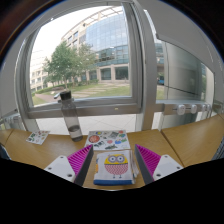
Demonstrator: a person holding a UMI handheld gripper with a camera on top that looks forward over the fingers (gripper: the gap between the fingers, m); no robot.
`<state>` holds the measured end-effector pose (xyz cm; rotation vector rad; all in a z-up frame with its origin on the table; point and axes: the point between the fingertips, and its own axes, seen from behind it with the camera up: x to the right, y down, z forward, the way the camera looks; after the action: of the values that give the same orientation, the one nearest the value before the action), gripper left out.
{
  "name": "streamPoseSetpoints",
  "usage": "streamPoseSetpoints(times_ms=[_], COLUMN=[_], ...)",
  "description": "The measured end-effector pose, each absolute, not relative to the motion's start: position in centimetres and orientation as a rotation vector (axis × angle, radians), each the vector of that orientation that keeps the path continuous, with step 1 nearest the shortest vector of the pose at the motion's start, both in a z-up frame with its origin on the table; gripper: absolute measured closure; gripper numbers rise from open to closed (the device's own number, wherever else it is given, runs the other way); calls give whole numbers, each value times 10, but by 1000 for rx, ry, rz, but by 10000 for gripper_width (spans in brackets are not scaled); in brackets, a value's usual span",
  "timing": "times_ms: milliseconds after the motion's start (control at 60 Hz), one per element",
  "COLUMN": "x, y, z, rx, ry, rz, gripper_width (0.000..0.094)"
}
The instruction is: Fold towel
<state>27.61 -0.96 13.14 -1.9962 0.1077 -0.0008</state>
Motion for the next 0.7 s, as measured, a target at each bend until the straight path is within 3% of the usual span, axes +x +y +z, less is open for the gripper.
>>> streamPoseSetpoints(times_ms=[117, 233, 567, 700], x=[218, 151, 5, -25], y=[-39, -72, -177, -203], z=[170, 180, 115, 111], rx=[-1910, -1861, -1948, -1948], ry=[85, 56, -61, -94], rz=[44, 84, 124, 149], gripper_width=[100, 98, 88, 74])
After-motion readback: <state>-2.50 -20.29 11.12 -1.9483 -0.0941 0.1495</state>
